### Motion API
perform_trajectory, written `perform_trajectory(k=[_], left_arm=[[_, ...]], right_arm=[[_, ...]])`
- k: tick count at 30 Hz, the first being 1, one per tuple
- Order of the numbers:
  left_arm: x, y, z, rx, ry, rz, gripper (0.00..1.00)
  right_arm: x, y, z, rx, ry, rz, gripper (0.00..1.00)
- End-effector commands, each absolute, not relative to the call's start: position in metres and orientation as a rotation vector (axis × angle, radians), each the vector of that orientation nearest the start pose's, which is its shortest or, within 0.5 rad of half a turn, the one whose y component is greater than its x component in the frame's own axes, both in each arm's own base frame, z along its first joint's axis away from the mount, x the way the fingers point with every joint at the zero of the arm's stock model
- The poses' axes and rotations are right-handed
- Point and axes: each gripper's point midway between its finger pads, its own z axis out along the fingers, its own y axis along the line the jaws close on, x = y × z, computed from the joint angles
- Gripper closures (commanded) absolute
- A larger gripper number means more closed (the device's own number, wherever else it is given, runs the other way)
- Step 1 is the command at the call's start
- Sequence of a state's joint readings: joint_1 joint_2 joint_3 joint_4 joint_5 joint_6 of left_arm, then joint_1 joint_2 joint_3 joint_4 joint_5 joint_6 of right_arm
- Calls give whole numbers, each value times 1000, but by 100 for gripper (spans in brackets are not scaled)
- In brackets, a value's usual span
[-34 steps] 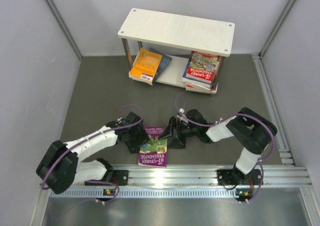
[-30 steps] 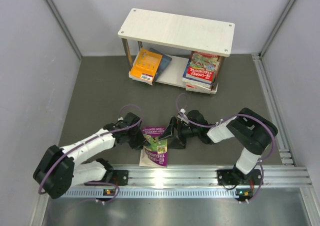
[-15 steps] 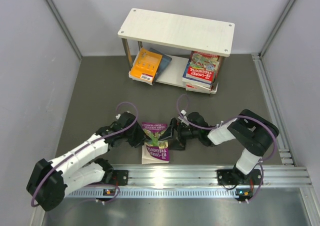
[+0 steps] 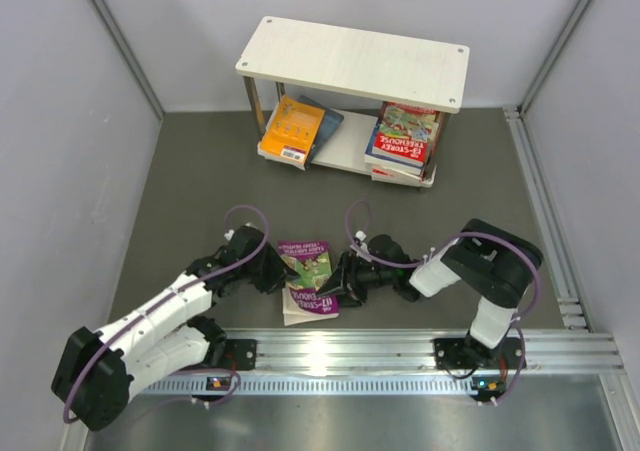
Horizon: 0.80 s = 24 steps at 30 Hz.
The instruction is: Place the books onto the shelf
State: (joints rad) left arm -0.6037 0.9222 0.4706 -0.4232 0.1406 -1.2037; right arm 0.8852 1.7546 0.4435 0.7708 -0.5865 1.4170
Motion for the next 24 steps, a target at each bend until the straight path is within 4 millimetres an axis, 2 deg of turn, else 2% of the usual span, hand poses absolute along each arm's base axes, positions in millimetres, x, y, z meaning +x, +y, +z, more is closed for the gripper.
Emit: perform_trajectory(k=[1,2,3,5,6,7,9,12,14,15,16,17,18,19,20,21,22,23,24], left_arm=[[184,-214,99,-698,2466,-1074,96],[183,-213,96,-690,2483,-1058,79],[183,-213,96,-682,2489,-1050,68],[182,-211,95,-654,2505,-1023,37],[180,-208,93,-657,2518,-996,31],[181,-207,95,-650,2520,-986,25],[179,-204,93,-636,2531,-957,17],[178,-199,92,-633,2547,-920,10],[178,-196,97,-604,2551,-887,5],[179,-193,100,-598,2551,-861,3],[179,-187,109,-599,2554,-807,2],[180,-182,116,-573,2545,-773,2],[180,-177,123,-570,2538,-740,1],[178,-168,139,-571,2530,-697,1],[181,-160,146,-565,2507,-646,1],[179,-155,153,-567,2498,-624,1],[179,-147,169,-569,2470,-600,1],[177,-143,177,-559,2457,-589,1],[179,-141,192,-557,2425,-596,1]], right_arm=[[115,360,39,327,2736,1719,61],[116,361,40,345,2733,1732,68],[117,363,44,335,2708,1760,78],[118,364,49,356,2691,1788,87],[119,365,52,355,2674,1805,96],[119,366,57,347,2648,1834,100],[121,369,64,359,2620,1873,100],[129,374,86,355,2526,1960,100],[136,379,105,325,2475,1985,100],[139,380,108,311,2484,1964,100],[147,388,125,257,2450,1964,100],[146,384,118,199,2538,1828,100],[150,384,122,147,2560,1755,100],[166,398,155,-39,2459,1710,100],[174,398,163,-62,2462,1622,100],[176,393,162,-74,2522,1536,100],[192,401,190,-124,2444,1532,100],[202,402,200,-122,2423,1514,100],[212,404,219,-119,2405,1504,100]])
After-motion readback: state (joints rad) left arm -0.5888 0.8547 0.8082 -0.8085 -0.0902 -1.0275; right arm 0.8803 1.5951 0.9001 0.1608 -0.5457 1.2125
